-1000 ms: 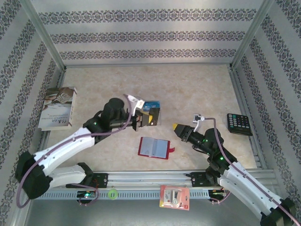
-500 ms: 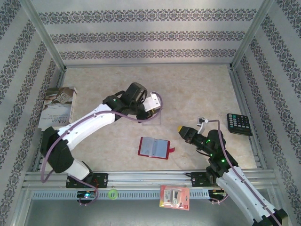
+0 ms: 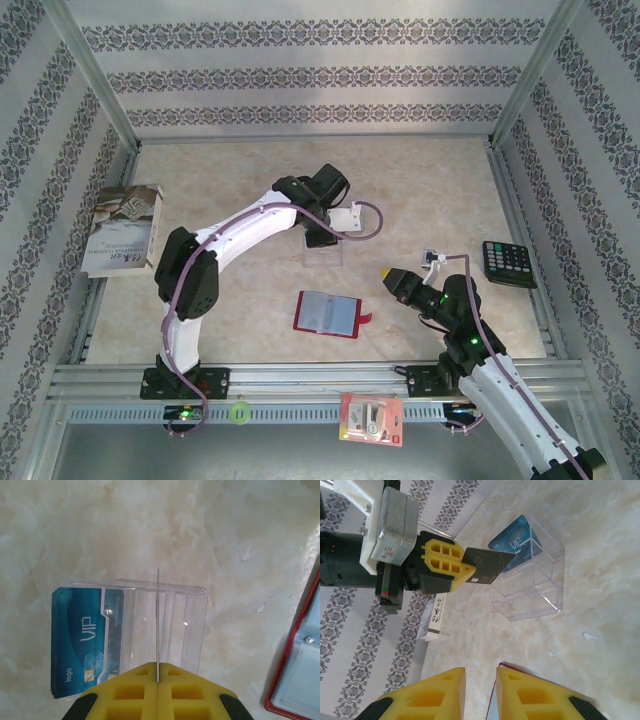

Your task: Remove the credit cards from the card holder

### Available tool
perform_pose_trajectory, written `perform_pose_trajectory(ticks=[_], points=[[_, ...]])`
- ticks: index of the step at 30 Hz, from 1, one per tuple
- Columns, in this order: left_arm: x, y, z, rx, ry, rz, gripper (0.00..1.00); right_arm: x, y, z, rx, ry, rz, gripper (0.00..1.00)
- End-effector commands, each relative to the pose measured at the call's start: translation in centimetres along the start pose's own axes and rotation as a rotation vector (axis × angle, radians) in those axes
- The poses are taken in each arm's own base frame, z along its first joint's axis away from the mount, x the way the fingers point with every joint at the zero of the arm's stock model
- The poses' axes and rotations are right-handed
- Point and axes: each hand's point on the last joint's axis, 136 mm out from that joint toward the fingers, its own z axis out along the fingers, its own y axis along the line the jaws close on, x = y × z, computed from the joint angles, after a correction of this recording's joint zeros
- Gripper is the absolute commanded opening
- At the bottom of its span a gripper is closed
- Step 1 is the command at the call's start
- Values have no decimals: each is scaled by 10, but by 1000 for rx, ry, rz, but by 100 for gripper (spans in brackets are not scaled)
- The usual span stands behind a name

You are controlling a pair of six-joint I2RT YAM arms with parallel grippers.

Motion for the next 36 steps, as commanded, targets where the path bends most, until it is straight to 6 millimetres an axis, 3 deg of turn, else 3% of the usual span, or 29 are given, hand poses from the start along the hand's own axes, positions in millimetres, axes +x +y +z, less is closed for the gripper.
perform_pose_trajectory(ticks=[1,11,24,32,33,34,36], points=[[10,7,-7,8,44,45,0,2,0,-2,-12,12,12,23],[27,19,11,-7,85,42,0,-3,-4,-4,-2,6,27,24],[36,24,33,-27,117,57,0,-5,-6,-5,0,0,40,24],[35,26,35,-51,105,32,0,-6,-6,-5,0,-4,40,24],[35,28,35,-64,105,25,1,-6,-7,-5,0,-5,42,24],[34,32,35,-87,102,16,12,-5,-6,-5,-1,-3,42,24],[31,41,31,-130,90,-3,19,-5,-7,-5,-2,-2,44,25]])
